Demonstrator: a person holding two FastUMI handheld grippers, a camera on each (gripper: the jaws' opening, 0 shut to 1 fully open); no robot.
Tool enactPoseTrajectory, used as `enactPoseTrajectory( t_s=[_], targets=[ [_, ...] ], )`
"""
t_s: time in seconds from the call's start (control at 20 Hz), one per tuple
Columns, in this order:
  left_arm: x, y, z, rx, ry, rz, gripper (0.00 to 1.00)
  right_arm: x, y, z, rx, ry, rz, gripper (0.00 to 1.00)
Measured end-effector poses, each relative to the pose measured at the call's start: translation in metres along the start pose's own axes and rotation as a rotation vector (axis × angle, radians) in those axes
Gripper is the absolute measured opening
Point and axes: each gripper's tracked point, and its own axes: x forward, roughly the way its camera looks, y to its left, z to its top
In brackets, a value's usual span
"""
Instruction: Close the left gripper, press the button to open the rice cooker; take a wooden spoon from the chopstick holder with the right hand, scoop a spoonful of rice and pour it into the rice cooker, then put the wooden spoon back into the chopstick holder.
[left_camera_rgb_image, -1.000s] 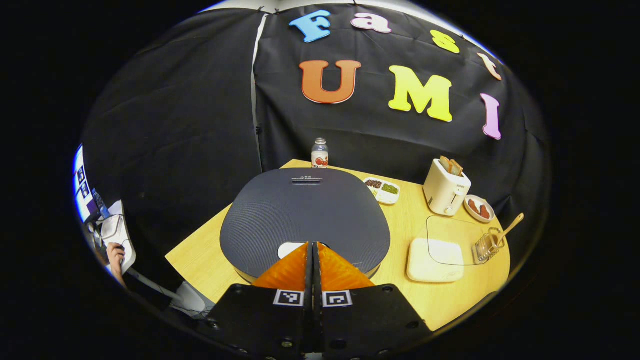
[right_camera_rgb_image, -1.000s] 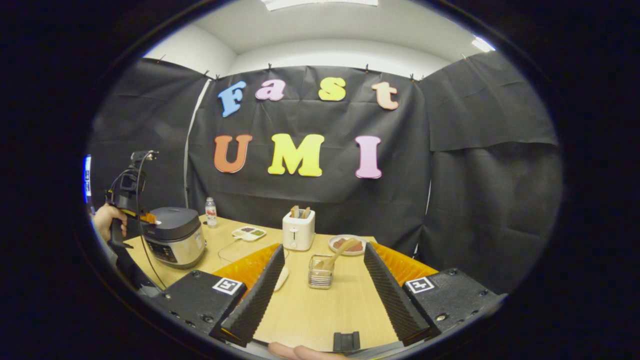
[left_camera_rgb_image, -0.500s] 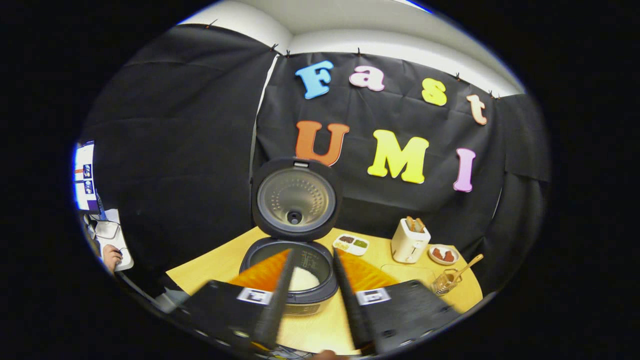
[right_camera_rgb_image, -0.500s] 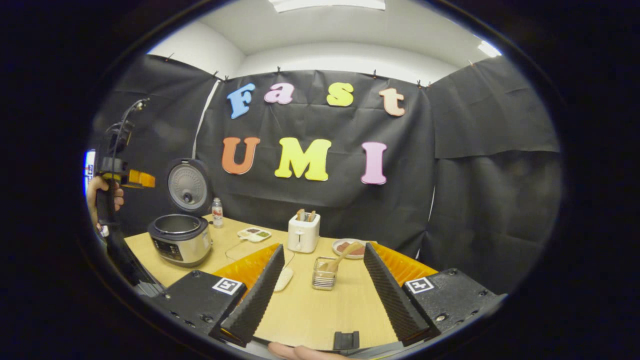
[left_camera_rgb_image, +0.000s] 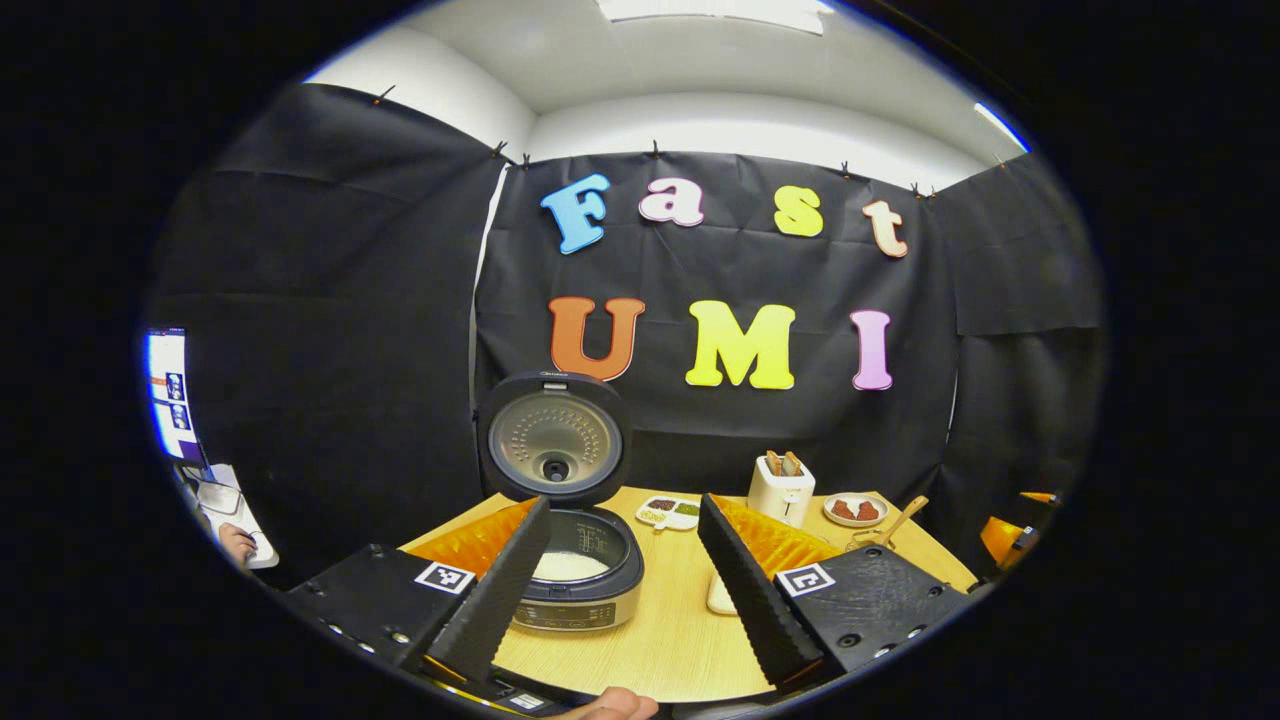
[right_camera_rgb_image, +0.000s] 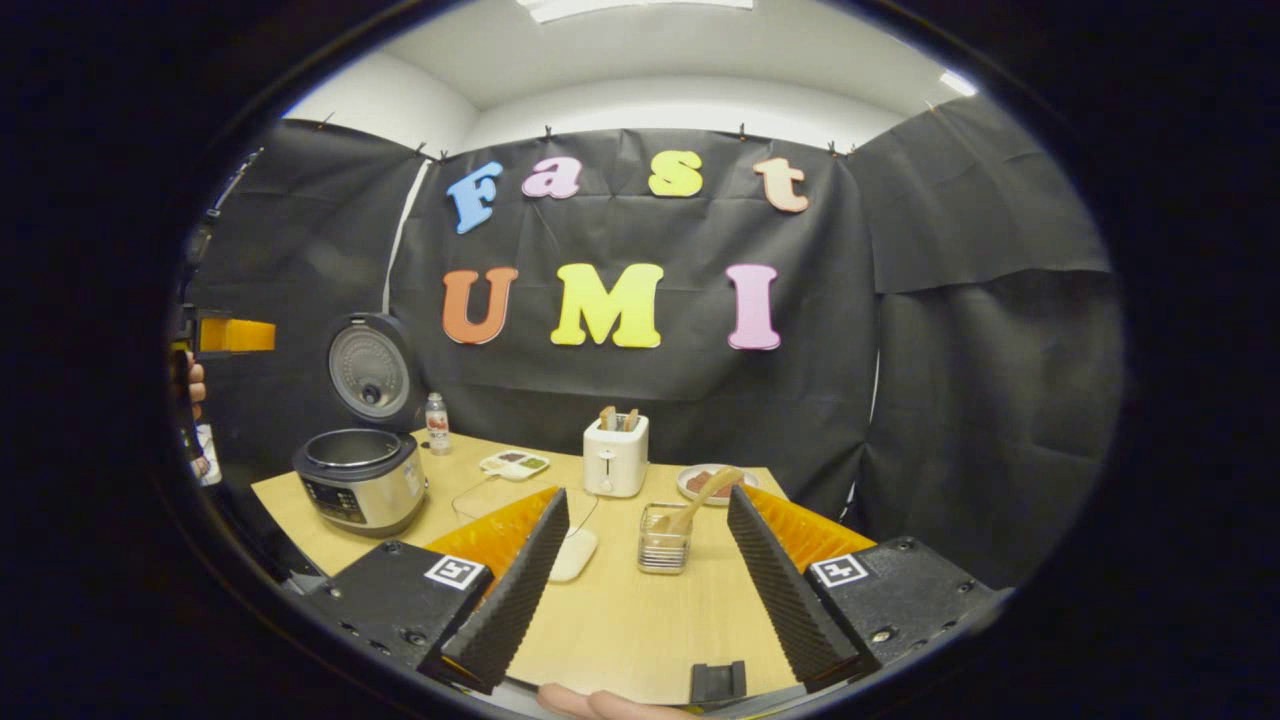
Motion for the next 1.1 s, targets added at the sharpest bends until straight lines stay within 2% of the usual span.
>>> enactPoseTrajectory(
  t_s=[0.25, 0.35, 0.6, 0.8, 1.1],
  targets=[
    [-0.018, -0.003, -0.014, 0.040, -0.033, 0.008, 0.94, 0.041, -0.009, -0.023, 0.083, 0.010, 0.004, 0.98],
    [-0.025, -0.013, -0.022, 0.040, -0.039, -0.008, 0.94, 0.064, -0.014, -0.036, 0.111, 0.024, -0.005, 1.00],
    [-0.051, -0.051, -0.040, 0.003, -0.036, -0.122, 0.95, 0.134, -0.036, -0.073, 0.157, 0.092, -0.047, 0.98],
    [-0.061, -0.053, -0.045, 0.032, -0.065, -0.104, 0.94, 0.197, -0.067, -0.090, 0.174, 0.116, -0.097, 1.00],
    [-0.063, -0.055, -0.063, 0.053, -0.030, -0.085, 0.94, 0.275, -0.079, -0.126, 0.281, 0.244, -0.073, 1.00]
  ],
)
